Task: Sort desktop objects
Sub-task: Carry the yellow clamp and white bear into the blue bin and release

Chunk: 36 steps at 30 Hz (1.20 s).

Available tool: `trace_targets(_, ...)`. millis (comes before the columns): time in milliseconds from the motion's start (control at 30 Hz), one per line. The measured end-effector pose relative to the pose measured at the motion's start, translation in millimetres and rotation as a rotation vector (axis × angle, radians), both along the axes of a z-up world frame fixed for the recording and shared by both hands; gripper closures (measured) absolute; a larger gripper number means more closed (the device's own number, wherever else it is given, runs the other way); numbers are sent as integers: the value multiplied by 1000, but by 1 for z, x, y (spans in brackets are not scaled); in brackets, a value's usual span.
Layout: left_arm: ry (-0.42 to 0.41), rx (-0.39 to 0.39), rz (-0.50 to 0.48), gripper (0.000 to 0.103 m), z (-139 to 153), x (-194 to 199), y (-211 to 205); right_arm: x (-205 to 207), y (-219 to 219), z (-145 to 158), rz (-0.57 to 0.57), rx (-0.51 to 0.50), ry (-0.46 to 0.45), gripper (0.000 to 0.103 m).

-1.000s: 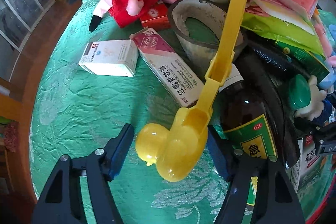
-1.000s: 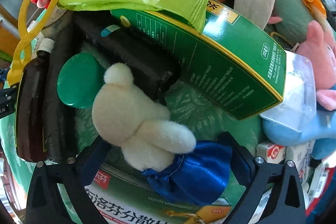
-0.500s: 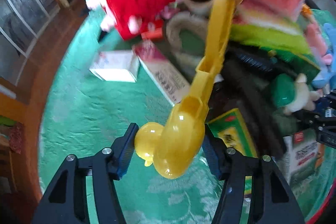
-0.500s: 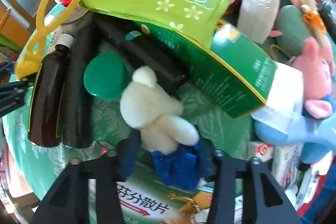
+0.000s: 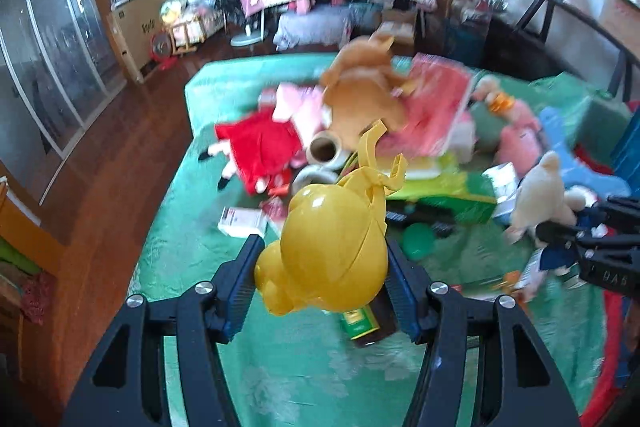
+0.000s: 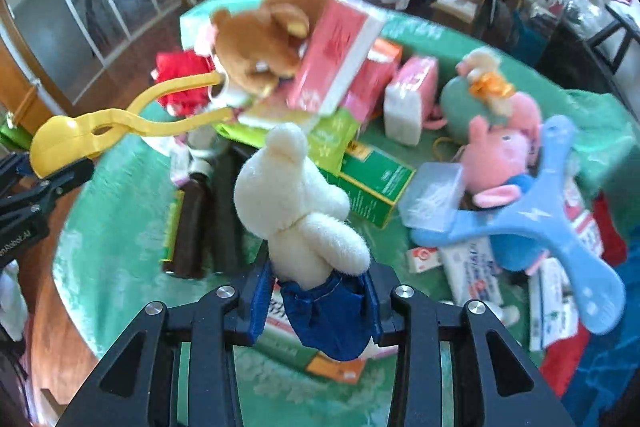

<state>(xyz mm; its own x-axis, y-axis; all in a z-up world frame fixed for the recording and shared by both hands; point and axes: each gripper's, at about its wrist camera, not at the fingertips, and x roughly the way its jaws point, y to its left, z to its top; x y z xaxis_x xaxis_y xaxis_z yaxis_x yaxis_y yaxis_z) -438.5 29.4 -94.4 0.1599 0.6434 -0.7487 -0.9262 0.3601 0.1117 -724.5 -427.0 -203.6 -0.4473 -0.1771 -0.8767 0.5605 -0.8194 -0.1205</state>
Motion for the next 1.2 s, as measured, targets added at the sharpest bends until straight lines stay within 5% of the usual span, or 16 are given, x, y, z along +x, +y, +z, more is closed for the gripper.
trace_targets(100,-28,51,-61,45,28,14,-18,15,16,34,42,-22,26,66)
trace_targets(167,-45,85,-129,45,46,27,-34,33,29,54,167,-13,24,66)
trace_targets(267,-85,124,-232,45,73,54,-62,48,55,91,120,-57,78,66)
trace_targets(533,-210,178,-515,45,126,158,-162,77,173,205,-86,-131,244,66)
trace_targets(767,-328,123,-841,45,170,260,-275,119,340,304,-416,-117,390,65)
trace_targets(933,-286,42,-999,45,158,331,-357,134,453,319,-664,-40,367,65)
trace_targets(1200,-44,-81,-1190,45,87,395,-484,148,556,287,-873,63,210,64)
